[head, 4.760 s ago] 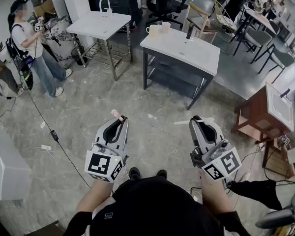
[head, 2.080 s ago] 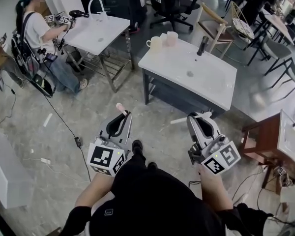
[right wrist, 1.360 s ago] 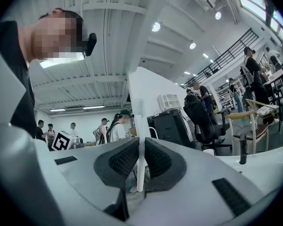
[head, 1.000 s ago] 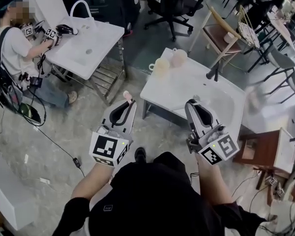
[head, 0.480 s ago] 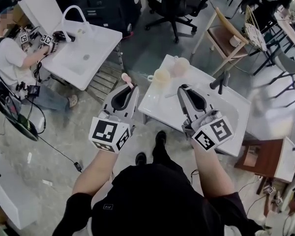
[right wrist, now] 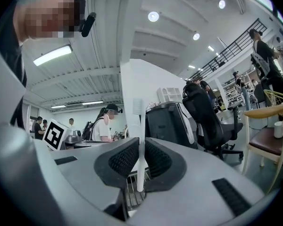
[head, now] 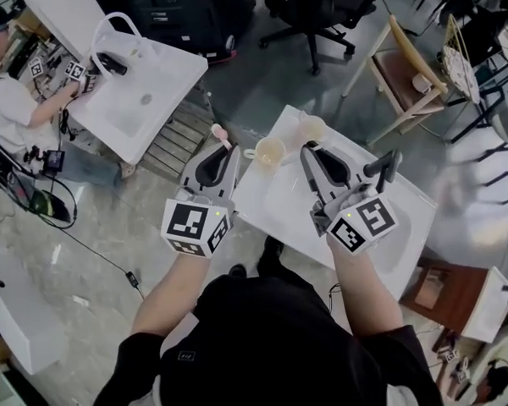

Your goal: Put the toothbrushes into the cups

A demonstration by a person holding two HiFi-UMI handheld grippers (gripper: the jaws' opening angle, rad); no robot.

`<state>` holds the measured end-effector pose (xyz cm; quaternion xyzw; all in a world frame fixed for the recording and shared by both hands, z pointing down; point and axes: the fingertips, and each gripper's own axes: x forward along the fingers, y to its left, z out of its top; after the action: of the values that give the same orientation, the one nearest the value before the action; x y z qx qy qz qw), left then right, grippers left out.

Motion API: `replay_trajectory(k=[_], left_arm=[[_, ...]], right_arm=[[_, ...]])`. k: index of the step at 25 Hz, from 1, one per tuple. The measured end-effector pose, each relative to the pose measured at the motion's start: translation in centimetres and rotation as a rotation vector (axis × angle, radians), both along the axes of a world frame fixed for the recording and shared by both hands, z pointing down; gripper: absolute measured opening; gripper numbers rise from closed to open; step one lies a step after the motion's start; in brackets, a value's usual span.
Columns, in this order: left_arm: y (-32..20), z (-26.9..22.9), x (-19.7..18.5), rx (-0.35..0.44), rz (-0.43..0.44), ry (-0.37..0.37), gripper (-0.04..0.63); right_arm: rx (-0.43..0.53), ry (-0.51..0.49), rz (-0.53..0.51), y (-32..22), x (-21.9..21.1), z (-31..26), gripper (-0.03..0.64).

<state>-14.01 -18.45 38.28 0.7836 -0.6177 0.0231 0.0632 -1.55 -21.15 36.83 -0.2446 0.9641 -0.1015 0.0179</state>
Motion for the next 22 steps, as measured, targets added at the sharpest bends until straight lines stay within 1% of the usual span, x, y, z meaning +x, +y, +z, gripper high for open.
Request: replay_trajectory(k=[5,8,12,16,22], left_arm=[[-3.6,1.2,0.6,-0.009,-0.022,-0.024,0.038],[-5.3,2.2,0.7,-0.042,-0.031,-0.003,0.038],[-6.6,3.8,0.4,-0.068,-0.019,0.023,0.038],[-7.5,5.9,-0.2,-0.092,0.006,0.041,0.038],[-8.3,9.2,-1.5,-0.134,0.031,0.065,0.038]], right_arm=[[-0.048,0.039,-0.053,-3.9,-1.1,2.8,0.054],[-0.092,0.073,-0.072,-5.7,-2.0,4.4,0.054],[-0.128,0.114,-0.085,-7.1,-4.2,6.9,0.054],[-0.159,0.154,-0.080,-8.3,-6.2,9.9,0.054],[-0.221,0.202,-0.050,-9.7,-7.6,13.7,0.054]])
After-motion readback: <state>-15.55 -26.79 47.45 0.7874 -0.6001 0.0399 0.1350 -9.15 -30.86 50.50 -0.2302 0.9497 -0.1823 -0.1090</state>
